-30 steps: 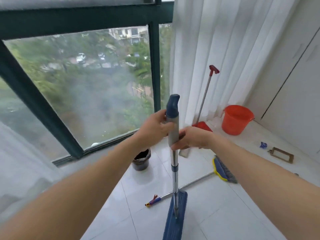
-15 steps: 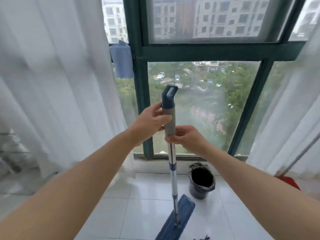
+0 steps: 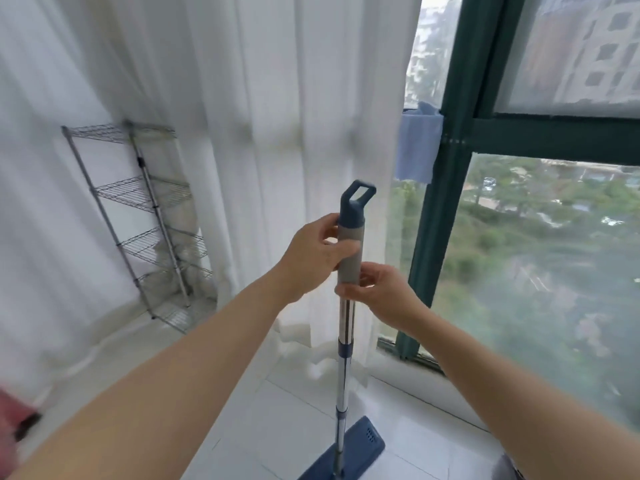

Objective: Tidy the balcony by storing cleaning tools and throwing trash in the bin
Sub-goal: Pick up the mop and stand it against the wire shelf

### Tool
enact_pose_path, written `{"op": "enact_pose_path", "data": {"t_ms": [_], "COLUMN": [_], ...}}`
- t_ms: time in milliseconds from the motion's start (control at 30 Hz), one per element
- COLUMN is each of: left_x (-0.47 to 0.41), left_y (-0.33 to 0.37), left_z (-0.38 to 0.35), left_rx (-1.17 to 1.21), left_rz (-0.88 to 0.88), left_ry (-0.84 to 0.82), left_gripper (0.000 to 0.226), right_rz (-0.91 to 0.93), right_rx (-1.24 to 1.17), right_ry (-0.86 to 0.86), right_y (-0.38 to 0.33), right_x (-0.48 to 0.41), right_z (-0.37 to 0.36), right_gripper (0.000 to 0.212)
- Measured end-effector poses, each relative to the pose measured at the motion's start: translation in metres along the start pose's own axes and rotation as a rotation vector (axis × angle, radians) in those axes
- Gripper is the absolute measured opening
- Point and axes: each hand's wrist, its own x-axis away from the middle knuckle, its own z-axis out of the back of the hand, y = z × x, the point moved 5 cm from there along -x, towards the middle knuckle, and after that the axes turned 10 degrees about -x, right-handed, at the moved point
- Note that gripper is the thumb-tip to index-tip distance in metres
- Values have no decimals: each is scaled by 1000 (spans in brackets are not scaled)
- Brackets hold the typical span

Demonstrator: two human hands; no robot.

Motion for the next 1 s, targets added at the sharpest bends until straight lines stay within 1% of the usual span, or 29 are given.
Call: {"op": "enact_pose_path", "data": {"t_ms": [133,367,433,533,667,800,1000], "left_x": [-23,-70,-80,-88,-98,-113,-148], "left_y": [-18,-37,-43,-57,-77,-100,-152], "left_z": [37,92,106,127,163,199,269], "left_rx": [-54,-127,-133,-136,-127,-108,-90], "left_rz": [44,107,134,171,213,236,248], "left_ry": [44,175,231,327,434,468,495], "left_gripper": [28,33,33,31,30,32,35], "right_rz": [26,91,106,138,178,210,231], "right_rx": [-29,-60,-72,-93,-85,-86,-57], "right_ry": [-135,-336,-379,-406,-469,-519,-543], "right_y": [-7,-24,-24,-25,-31,-36,-36], "right_x": [-51,-137,-160,-189,-222,-258,-324], "right_z": [-29,-64,-74,-97,-132,-167,-232], "right_gripper": [28,38,33,28,28,27,30]}}
